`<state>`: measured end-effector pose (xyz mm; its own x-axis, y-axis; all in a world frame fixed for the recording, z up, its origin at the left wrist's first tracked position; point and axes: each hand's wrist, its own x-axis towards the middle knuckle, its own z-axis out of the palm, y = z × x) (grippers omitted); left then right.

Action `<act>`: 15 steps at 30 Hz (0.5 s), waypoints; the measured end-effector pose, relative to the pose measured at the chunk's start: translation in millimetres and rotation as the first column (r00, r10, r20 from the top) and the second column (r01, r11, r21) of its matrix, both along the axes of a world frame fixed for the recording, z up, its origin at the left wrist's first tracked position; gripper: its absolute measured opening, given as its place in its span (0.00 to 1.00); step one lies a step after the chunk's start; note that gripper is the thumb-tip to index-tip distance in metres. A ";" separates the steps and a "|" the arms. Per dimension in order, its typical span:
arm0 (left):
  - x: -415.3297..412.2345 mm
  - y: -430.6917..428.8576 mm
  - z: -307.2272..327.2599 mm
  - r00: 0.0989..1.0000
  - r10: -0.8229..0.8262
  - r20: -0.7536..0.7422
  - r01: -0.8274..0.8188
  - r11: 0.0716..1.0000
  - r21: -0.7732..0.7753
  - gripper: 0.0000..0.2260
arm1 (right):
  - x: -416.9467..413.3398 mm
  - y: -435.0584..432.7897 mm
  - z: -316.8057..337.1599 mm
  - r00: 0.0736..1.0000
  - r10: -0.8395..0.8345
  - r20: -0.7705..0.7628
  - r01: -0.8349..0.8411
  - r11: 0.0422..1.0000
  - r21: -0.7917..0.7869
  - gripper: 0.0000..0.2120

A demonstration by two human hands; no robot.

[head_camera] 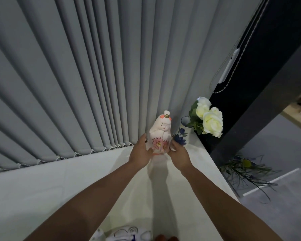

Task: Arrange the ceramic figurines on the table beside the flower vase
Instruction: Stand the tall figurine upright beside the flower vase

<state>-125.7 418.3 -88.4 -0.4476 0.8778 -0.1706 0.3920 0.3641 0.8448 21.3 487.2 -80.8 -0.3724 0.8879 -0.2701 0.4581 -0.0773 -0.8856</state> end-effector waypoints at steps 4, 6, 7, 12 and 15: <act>9.2 -24.4 4.7 1.000 0.028 0.008 -0.028 0.999 -0.025 0.24 | 11.9 -18.3 2.5 0.999 0.001 0.048 0.000 1.000 -0.020 0.20; 13.8 -39.1 9.0 1.000 -0.011 0.004 0.011 0.998 -0.057 0.22 | 16.5 -28.1 4.7 0.996 0.009 0.094 -0.006 0.999 -0.033 0.22; 15.9 -46.5 11.7 0.999 -0.051 -0.011 0.050 0.996 -0.079 0.23 | 19.1 -32.9 7.3 0.993 0.019 0.113 -0.015 0.999 -0.037 0.23; 34.2 -88.8 35.2 0.959 -0.284 -0.014 0.279 0.948 -0.152 0.25 | 42.9 -60.7 26.3 0.970 0.102 0.222 -0.120 0.990 0.070 0.22; 51.5 -115.0 43.3 0.932 -0.362 -0.025 0.350 0.915 -0.200 0.26 | 68.3 -81.9 37.8 0.959 0.130 0.253 -0.162 0.981 0.110 0.22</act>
<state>-74.2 303.3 -45.2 -0.1264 0.9348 -0.3318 0.5729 0.3418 0.7449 89.6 405.3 -43.0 -0.4379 0.8617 -0.2564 0.6587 0.1134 -0.7438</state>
